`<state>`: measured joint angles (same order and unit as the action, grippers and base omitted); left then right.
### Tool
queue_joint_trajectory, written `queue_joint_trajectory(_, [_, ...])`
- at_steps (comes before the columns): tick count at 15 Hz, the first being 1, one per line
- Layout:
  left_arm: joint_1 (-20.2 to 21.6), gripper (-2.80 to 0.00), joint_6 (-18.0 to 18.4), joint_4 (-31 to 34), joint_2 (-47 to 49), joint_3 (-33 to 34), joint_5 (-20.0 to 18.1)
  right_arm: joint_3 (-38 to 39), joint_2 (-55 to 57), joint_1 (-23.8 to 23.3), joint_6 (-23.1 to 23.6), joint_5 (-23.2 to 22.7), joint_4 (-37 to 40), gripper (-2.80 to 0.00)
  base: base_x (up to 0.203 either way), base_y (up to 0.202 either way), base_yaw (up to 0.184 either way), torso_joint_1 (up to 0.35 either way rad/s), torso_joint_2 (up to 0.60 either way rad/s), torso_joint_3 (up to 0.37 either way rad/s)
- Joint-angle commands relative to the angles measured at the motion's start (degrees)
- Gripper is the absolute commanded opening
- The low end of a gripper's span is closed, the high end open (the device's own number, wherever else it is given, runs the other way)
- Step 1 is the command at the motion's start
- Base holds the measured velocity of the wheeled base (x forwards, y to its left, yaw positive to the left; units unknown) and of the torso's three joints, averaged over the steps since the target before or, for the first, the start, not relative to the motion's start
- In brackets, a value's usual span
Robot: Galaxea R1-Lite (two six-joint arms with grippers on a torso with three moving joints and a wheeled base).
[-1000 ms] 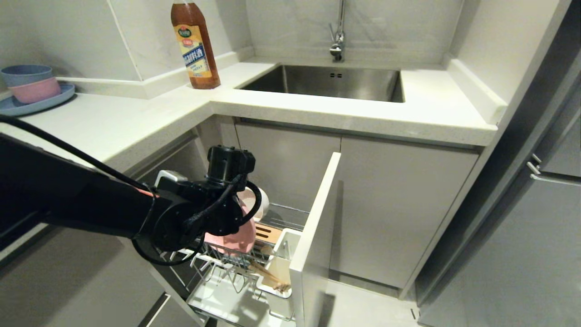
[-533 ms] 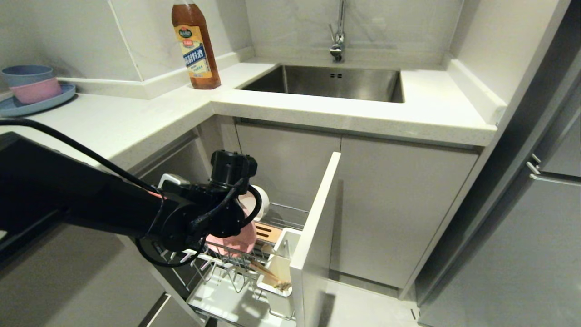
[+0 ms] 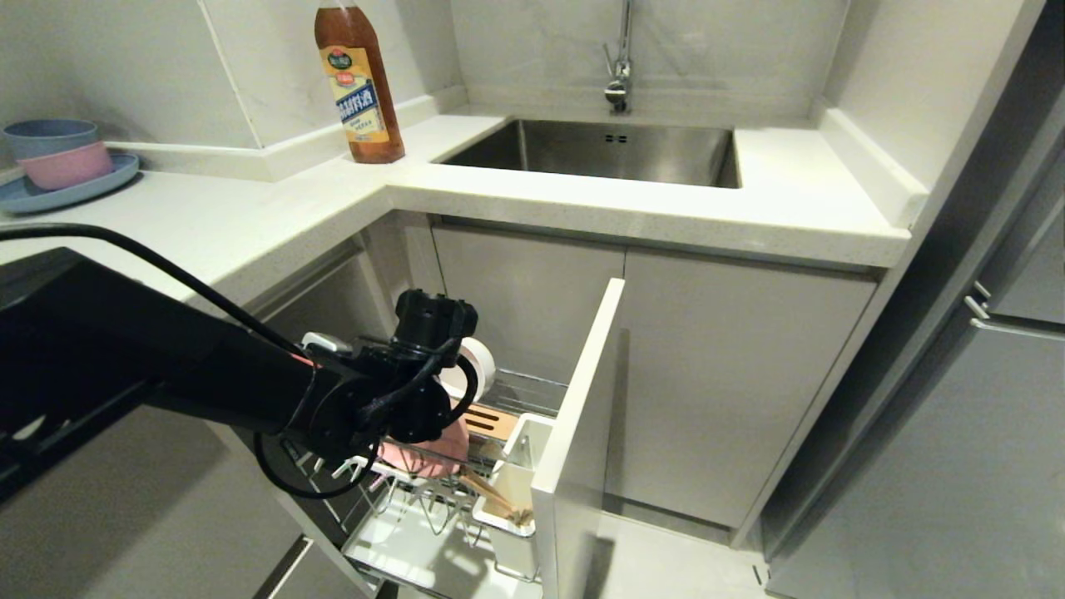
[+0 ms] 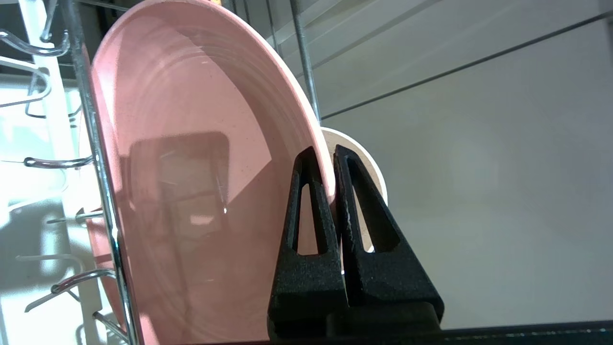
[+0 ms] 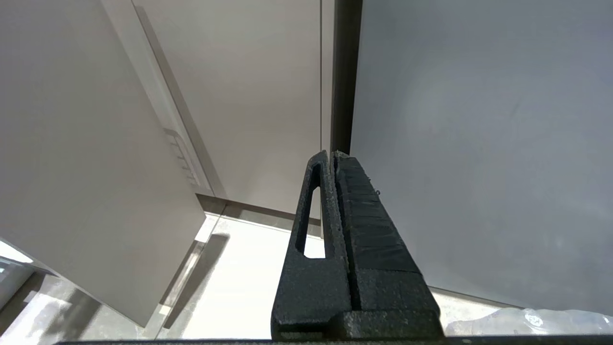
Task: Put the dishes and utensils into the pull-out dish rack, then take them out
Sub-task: Pick up the plate and place it in the cupboard
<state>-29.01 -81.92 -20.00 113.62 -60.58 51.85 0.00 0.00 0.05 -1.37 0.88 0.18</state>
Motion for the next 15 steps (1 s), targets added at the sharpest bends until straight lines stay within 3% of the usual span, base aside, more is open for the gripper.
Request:
queue_joint_trajectory(1, [0.0, -2.8, -0.7, 0.2, 0.1, -0.2, 0.4, 0.2, 0.0, 0.0, 0.0, 0.0, 0.0, -2.8, 0.0, 0.0, 0.0, 0.0, 0.0, 0.0])
queue_joint_trajectory(13, [0.0, -2.8, -0.7, 1.2, -1.1, -0.2, 0.4, 0.2, 0.0, 0.0, 0.0, 0.0, 0.0, -2.8, 0.0, 0.0, 0.0, 0.0, 0.0, 0.0])
queue_joint_trajectory(14, [0.0, 0.0, -0.6, 1.7, -1.1, -0.2, 0.3, 0.2, 0.0, 0.0, 0.0, 0.0, 0.0, -2.8, 0.0, 0.0, 0.0, 0.0, 0.0, 0.0])
queue_joint_trajectory(15, [0.0, 0.0, -0.7, 2.1, -1.0, -0.2, 0.3, 0.2, 0.0, 0.0, 0.0, 0.0, 0.0, -2.8, 0.0, 0.0, 0.0, 0.0, 0.0, 0.0])
